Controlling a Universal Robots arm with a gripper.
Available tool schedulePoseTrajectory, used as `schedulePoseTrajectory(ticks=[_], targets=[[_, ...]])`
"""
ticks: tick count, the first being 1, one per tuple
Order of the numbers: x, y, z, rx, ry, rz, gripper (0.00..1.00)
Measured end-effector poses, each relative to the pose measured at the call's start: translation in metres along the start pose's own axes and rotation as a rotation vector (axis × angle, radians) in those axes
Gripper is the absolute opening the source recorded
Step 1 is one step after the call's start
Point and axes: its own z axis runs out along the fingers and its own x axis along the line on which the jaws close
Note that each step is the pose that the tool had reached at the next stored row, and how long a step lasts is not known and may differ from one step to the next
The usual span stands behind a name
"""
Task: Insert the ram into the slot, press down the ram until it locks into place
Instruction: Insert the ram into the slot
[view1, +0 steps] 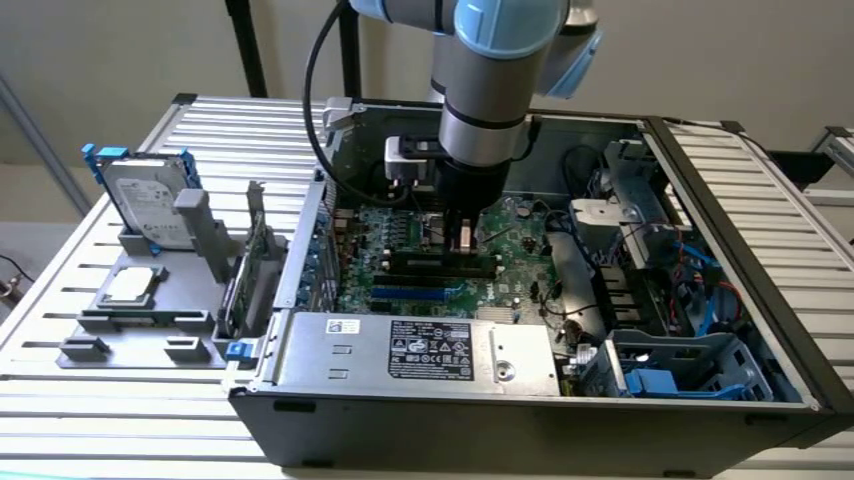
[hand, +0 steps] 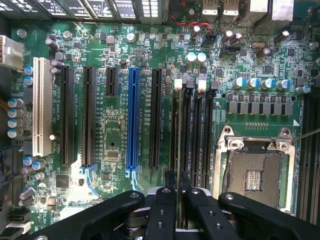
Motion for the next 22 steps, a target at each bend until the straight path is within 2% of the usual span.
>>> schedulePoseTrajectory(ticks=[3, 4, 8, 13, 15, 22], targets=[[0.0, 0.0, 0.0, 0.0002, 0.0, 0.0, 0.15], [0.0, 0.0001, -0.0011, 0.0002, 0.0, 0.0, 0.22], [0.0, 0.0007, -0.0177, -0.001, -0.0002, 0.0, 0.22], [0.0, 0.0013, -0.0284, -0.0011, 0.0, 0.0, 0.2], [-0.001, 0.0014, -0.0288, -0.0011, -0.0002, 0.0, 0.1], [0.0, 0.0014, -0.0288, -0.0011, -0.0001, 0.0, 0.1]])
